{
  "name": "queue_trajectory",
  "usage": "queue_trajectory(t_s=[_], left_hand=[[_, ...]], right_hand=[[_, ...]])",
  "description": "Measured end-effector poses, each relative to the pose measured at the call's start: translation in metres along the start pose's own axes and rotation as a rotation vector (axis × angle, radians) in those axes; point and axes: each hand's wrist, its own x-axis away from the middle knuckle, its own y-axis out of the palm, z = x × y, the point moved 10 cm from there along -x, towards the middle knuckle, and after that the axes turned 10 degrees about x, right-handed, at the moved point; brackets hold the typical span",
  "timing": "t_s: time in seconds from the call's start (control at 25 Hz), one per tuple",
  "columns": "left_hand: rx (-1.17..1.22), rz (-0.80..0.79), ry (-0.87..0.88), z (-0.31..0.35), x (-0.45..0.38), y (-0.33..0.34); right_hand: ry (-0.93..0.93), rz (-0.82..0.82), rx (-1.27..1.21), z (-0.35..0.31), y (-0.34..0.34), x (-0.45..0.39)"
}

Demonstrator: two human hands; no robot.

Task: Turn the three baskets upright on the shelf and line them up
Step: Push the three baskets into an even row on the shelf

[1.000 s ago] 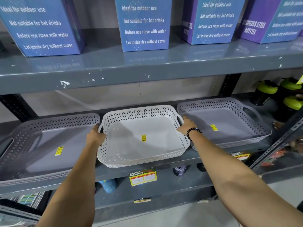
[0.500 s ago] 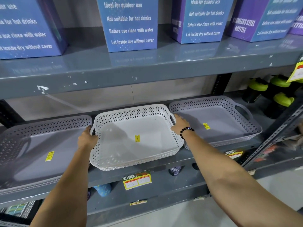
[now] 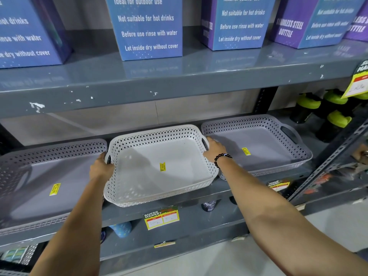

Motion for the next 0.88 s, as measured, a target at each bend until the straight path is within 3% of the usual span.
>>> queue_trajectory(t_s=[0.88], left_hand=[[0.021, -0.003, -0.040, -0.004, 0.013, 0.001]], right_hand=[[0.003, 0.033, -0.002, 0.004, -0.001, 0.012]])
